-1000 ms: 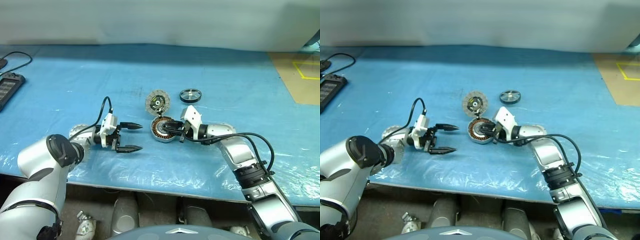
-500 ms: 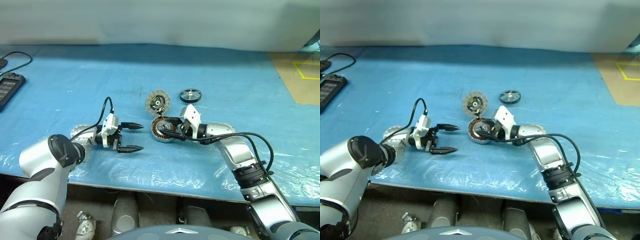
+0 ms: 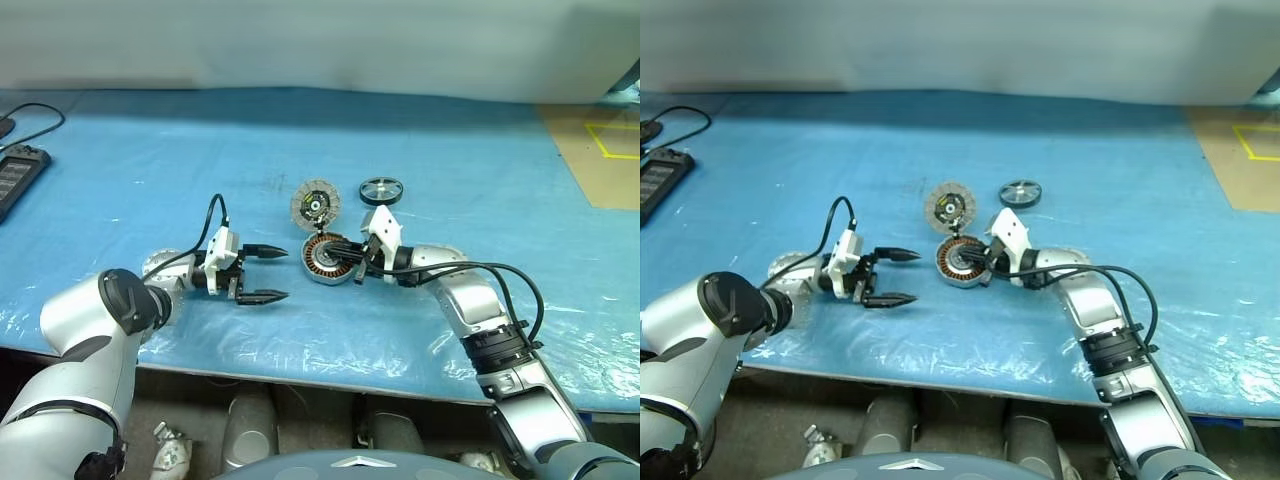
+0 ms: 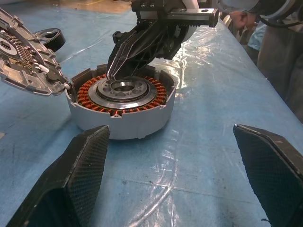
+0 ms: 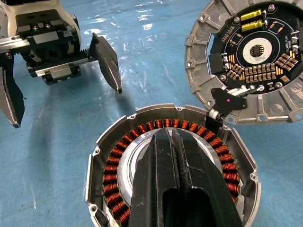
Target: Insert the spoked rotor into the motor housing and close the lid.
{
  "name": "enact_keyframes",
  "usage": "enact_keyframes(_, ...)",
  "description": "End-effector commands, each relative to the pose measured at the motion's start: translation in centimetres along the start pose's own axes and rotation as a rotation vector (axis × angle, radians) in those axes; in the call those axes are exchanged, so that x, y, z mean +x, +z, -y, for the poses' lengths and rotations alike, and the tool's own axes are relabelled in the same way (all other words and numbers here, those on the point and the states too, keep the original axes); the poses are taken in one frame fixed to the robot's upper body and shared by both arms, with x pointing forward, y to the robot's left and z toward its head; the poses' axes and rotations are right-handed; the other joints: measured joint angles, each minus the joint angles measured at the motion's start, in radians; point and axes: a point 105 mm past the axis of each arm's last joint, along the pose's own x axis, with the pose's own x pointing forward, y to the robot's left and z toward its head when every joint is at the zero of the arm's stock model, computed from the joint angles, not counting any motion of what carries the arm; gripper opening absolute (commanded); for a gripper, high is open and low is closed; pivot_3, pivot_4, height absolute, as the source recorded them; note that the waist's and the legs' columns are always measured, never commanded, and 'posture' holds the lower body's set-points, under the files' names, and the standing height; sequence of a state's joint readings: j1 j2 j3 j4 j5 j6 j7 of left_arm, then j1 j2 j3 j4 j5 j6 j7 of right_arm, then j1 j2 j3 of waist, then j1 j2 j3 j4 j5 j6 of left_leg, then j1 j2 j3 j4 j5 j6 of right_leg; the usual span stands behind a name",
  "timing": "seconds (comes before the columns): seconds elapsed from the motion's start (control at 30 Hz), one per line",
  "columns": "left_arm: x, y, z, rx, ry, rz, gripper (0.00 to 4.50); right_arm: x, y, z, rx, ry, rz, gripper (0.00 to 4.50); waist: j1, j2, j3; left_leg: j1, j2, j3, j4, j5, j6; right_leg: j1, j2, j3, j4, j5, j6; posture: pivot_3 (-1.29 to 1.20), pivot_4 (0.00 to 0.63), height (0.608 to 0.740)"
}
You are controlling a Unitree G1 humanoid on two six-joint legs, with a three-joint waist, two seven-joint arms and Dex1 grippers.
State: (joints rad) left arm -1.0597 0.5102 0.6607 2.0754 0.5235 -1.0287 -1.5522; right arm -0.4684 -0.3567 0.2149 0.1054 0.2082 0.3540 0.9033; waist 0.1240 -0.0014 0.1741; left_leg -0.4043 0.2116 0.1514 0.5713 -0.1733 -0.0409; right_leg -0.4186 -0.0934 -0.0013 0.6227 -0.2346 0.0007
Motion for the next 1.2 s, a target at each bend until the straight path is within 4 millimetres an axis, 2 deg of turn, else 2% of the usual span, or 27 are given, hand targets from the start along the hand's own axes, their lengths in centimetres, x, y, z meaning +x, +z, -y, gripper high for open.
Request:
enact_keyframes(0.03, -0.2, -0.1, 0.1, 0.001, 0.011, -0.005, 4.40, 0.7, 0.6, -0.6, -0.044, 0.044, -0.001, 0.02, 0.000, 0.000, 0.000, 0.000, 0.000, 0.000, 0.000, 0.000, 0.000, 0.000, 0.000, 0.000, 0.000, 0.000, 0.000, 0.00, 0.150, 0.740)
enact_keyframes(0.23, -0.1, -0.2, 0.1, 0.004, 0.019, -0.014, 4.40, 1.0, -1.9, -0.7, -0.072, 0.054, -0.120, 0.02, 0.000, 0.000, 0.000, 0.000, 0.000, 0.000, 0.000, 0.000, 0.000, 0.000, 0.000, 0.000, 0.000, 0.000, 0.000, 0.00, 0.150, 0.740)
enact_keyframes(0.37, -0.2, -0.4, 0.1, 0.005, 0.023, -0.019, 4.40, 0.8, -2.3, -0.6, -0.074, 0.050, -0.137, 0.02, 0.000, 0.000, 0.000, 0.001, 0.000, 0.000, 0.001, 0.000, 0.000, 0.001, 0.000, 0.000, 0.001, 0.000, 0.000, 0.00, 0.150, 0.740)
enact_keyframes(0.43, -0.2, -0.4, 0.2, 0.005, 0.024, -0.021, 4.40, 0.7, -1.8, -0.8, -0.064, 0.057, -0.108, 0.02, 0.001, 0.000, 0.000, 0.001, 0.000, 0.000, 0.001, 0.000, 0.000, 0.001, 0.000, 0.000, 0.001, 0.000, 0.000, 0.00, 0.150, 0.740)
enact_keyframes(0.57, -0.2, -0.5, 0.2, 0.002, 0.024, -0.022, 4.40, 0.3, 1.0, -1.6, -0.032, 0.091, 0.012, 0.02, 0.002, 0.000, 0.000, 0.001, 0.000, 0.000, 0.001, 0.000, 0.000, 0.001, 0.000, 0.000, 0.000, 0.000, 0.000, 0.00, 0.150, 0.740)
enact_keyframes(0.63, -0.1, -0.5, 0.2, -0.001, 0.026, -0.021, 4.40, 0.0, 3.0, -1.7, 0.013, 0.098, 0.097, 0.02, 0.001, 0.000, 0.000, 0.000, 0.000, 0.000, 0.001, 0.000, 0.000, 0.000, 0.000, 0.000, 0.000, 0.000, 0.001, 0.00, 0.150, 0.740)
enact_keyframes(0.7, -0.1, -0.6, 0.2, -0.003, 0.028, -0.021, 4.40, -0.2, 4.0, -1.7, 0.038, 0.098, 0.136, 0.02, 0.000, 0.000, 0.000, 0.000, 0.000, 0.000, 0.001, 0.000, 0.000, 0.000, 0.000, 0.000, 0.000, 0.001, 0.001, 0.00, 0.150, 0.740)
enact_keyframes(0.8, 0.1, -0.6, 0.2, -0.005, 0.026, -0.020, 4.40, -0.3, 3.9, -1.5, 0.044, 0.079, 0.130, 0.02, 0.000, 0.000, 0.000, 0.000, 0.000, 0.000, 0.001, 0.000, 0.000, 0.000, 0.000, 0.000, 0.001, 0.001, 0.001, 0.00, 0.150, 0.740)
enact_keyframes(1.0, 0.4, -0.4, 0.1, 0.003, 0.019, -0.017, 4.40, -0.1, 2.4, -0.6, 0.021, 0.025, 0.070, 0.02, 0.001, 0.000, 0.000, 0.000, 0.000, 0.000, 0.001, 0.000, 0.000, 0.000, 0.000, 0.000, 0.001, 0.000, 0.000, 0.00, 0.150, 0.740)
enact_keyframes(1.2, -0.1, -0.3, 0.0, -0.001, 0.028, -0.021, 4.40, -1.3, 2.5, 1.6, 0.006, -0.049, 0.062, 0.02, 0.001, 0.000, 0.000, 0.000, 0.000, 0.000, 0.000, 0.000, 0.000, 0.000, 0.000, 0.000, 0.001, 0.000, 0.000, 0.00, 0.150, 0.740)
